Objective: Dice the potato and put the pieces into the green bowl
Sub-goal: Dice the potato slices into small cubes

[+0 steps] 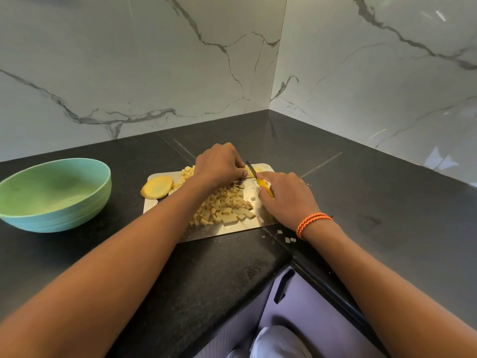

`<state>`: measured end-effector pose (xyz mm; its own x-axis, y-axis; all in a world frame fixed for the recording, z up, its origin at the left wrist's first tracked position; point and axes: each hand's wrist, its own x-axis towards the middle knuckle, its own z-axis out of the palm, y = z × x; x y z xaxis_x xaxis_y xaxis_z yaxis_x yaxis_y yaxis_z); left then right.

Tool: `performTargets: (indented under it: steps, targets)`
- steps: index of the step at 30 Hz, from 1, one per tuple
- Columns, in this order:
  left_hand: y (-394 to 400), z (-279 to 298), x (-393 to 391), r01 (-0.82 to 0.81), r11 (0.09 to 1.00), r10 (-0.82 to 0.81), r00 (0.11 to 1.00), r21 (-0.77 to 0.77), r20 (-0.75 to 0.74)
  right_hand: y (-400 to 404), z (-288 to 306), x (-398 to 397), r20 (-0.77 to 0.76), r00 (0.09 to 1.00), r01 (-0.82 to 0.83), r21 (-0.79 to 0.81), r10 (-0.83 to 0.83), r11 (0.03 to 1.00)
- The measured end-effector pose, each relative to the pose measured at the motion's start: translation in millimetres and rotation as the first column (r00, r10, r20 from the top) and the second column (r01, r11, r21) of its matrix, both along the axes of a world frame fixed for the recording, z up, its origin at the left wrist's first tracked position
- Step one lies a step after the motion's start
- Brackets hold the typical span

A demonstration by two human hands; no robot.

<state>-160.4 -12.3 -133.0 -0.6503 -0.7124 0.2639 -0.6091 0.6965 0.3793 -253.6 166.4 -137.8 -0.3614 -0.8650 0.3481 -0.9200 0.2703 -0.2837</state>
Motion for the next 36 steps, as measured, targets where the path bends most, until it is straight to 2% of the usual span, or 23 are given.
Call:
performTargets:
  steps: [9,19,22,25,28,32,36]
  targets:
    - [11,-2,-2,-0.046,0.998,0.046,0.999,-0.031,0.004,3,5,1,0.055,0.997,-0.050,0.054,0.047,0.997]
    - [16,0,-3,-0.051,0.998,0.052,0.999,-0.040,0.012,56,8,6,0.165,0.985,-0.059,0.045,0.051,0.997]
    - [18,0,-2,-0.046,0.998,0.046,0.999,-0.045,0.008,58,7,6,0.208,0.976,-0.069,0.002,0.067,0.998]
    - [17,2,1,-0.023,0.999,0.024,1.000,-0.049,0.020,51,8,8,0.256,0.965,-0.035,-0.111,0.063,0.993]
    - [8,7,4,0.004,0.999,-0.005,1.000,0.037,0.016,34,8,7,0.224,0.974,0.021,-0.195,0.024,0.981]
    - [-5,9,12,0.016,0.992,-0.013,1.000,0.127,-0.021,8,5,7,0.177,0.984,0.020,-0.108,-0.001,0.994]
    - [-4,6,9,0.018,0.994,-0.015,1.000,0.111,-0.026,-3,-1,3,0.141,0.990,0.015,-0.070,-0.005,0.997]
